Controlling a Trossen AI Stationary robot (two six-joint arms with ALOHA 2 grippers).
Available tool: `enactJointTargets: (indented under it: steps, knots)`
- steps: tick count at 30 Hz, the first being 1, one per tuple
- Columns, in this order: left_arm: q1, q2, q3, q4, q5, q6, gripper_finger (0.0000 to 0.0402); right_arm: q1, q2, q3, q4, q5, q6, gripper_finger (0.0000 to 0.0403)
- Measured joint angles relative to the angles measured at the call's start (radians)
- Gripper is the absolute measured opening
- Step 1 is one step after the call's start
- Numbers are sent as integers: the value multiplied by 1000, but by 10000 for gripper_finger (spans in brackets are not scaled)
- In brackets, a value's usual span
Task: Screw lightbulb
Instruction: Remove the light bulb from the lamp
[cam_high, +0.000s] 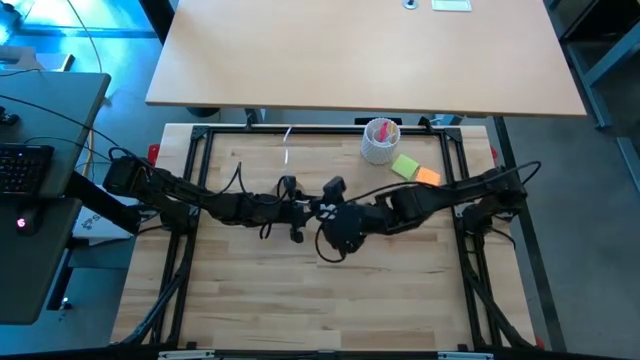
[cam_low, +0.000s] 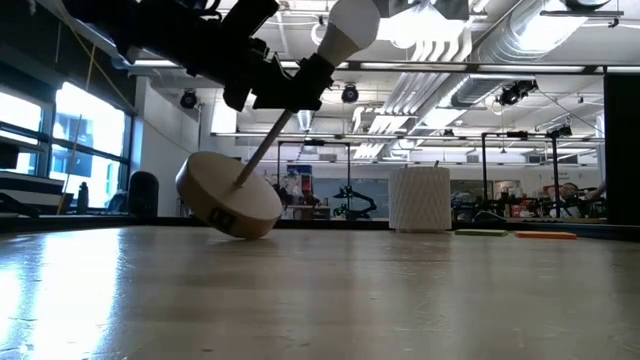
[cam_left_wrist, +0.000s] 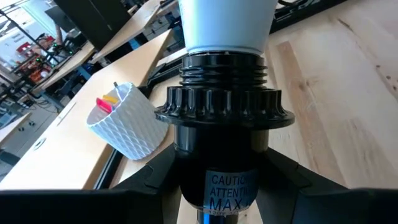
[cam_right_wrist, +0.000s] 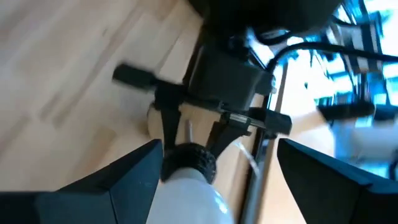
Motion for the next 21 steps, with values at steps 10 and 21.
enactJointTargets:
  steps: [10, 21]
  knots:
    - [-1, 0, 0, -4, -35, -14, 145, 98, -79, 0, -262, 252, 872, 314]
    - [-1, 1, -2, -12, -26, 32, 145, 279, -187, -402, -173, 483, 1399, 314]
